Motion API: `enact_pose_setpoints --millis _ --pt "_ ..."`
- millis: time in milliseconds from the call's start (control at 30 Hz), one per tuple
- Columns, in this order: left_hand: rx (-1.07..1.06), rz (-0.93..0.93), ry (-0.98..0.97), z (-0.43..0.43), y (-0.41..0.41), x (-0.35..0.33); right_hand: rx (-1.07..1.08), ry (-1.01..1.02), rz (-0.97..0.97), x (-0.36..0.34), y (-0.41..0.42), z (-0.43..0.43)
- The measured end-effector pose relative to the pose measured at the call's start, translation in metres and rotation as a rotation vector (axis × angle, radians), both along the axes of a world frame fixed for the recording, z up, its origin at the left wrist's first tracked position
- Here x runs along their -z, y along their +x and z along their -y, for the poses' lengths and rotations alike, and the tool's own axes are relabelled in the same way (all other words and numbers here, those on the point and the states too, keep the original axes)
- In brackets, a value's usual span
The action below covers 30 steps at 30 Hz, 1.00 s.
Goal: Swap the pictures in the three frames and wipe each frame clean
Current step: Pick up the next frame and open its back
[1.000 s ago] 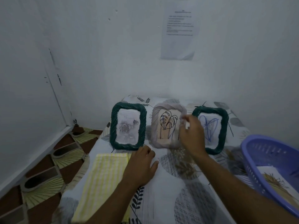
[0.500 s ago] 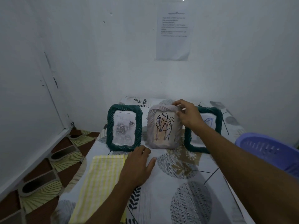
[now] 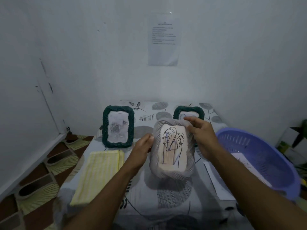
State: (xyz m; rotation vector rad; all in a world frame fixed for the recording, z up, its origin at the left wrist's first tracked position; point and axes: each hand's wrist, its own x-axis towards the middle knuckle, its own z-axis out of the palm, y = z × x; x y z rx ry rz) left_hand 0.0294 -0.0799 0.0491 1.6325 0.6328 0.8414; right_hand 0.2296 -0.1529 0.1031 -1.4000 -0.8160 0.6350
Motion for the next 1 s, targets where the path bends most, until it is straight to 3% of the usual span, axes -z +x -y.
enact_pose_setpoints --millis 200,333,500,700,833,933,1000 --pt "-0.078 0.148 -0.309 0.03 0.001 0.021 0.039 -0.087 -0.056 0.038 -0.013 0.017" --pt "-0.177 0.194 -0.372 0.029 0.006 0.02 0.231 -0.054 0.315 0.049 -0.035 0.032" --pt "-0.126 0.147 -0.316 0.034 0.016 0.0 0.018 -0.026 0.554 0.047 -0.069 0.04" --pt "-0.078 0.104 -0.3 0.042 0.02 -0.007 -0.004 -0.064 0.38 0.036 -0.071 0.043" --pt "-0.106 0.069 -0.176 0.041 0.02 -0.006 0.028 -0.098 0.31 0.028 -0.054 0.043" --pt "-0.249 0.026 -0.181 0.032 0.018 0.007 0.054 -0.048 0.073 0.027 -0.041 0.043" --pt "-0.222 -0.007 -0.236 0.03 0.015 0.012 0.012 -0.048 -0.107 0.032 -0.036 0.042"
